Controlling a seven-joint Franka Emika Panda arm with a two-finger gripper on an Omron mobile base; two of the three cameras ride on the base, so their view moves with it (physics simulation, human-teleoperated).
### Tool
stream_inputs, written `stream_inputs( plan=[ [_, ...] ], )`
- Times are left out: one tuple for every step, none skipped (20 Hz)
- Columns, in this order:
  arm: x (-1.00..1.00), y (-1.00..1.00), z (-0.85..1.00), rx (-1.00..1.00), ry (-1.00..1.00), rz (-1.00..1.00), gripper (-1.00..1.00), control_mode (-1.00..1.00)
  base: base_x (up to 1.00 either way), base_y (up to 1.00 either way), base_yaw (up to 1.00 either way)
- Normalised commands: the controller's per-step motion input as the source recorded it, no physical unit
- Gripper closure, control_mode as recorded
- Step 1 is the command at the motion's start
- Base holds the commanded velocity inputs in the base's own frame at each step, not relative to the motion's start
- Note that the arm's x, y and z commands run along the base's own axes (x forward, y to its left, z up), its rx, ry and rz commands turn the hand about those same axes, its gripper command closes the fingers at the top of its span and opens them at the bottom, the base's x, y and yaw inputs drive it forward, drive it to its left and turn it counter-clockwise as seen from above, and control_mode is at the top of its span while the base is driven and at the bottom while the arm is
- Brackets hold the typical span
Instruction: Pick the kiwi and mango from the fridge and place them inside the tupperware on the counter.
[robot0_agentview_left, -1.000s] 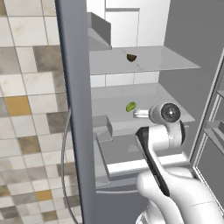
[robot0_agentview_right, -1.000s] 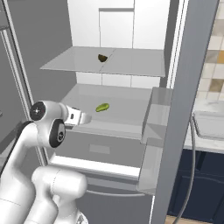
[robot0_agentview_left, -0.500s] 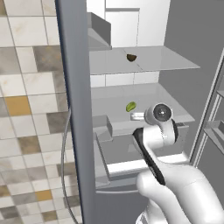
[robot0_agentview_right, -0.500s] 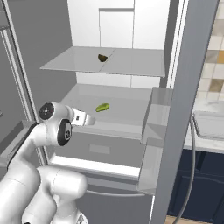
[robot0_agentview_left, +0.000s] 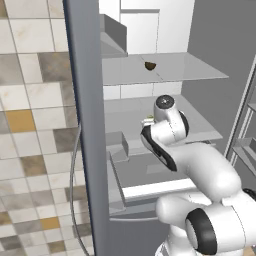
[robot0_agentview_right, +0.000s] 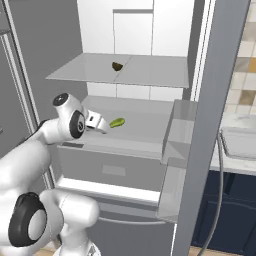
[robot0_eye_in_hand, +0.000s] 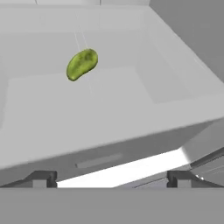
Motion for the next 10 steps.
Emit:
stream_inputs(
  plan=[
    [0.17,0.01,-0.39,-0.14,-0.39,-0.06,-1.0,-1.0,0.0,0.0,0.0],
    [0.11,0.0,-0.41,-0.14,-0.51,-0.06,-1.0,-1.0,0.0,0.0,0.0],
    [0.06,0.06,-0.47,-0.14,-0.54,-0.04,-1.0,-1.0,0.0,0.0,0.0],
    [0.1,0.02,-0.43,-0.08,-0.42,-0.04,-1.0,-1.0,0.0,0.0,0.0],
    [0.14,0.0,-0.34,0.0,-0.3,-0.03,-1.0,-1.0,0.0,0.0,0.0],
    [0.19,0.0,-0.23,0.0,-0.07,0.0,-1.0,-1.0,0.0,0.0,0.0],
    [0.26,0.0,-0.16,0.0,0.0,0.0,-1.0,-1.0,0.0,0.0,0.0],
    [0.34,0.0,-0.08,0.0,0.0,0.0,-1.0,-1.0,0.0,0.0,0.0],
    [0.39,0.0,-0.05,0.0,0.0,0.0,-1.0,-1.0,0.0,0.0,0.0],
    [0.43,0.0,-0.11,0.0,0.0,0.0,-1.0,-1.0,0.0,0.0,0.0]
  ],
)
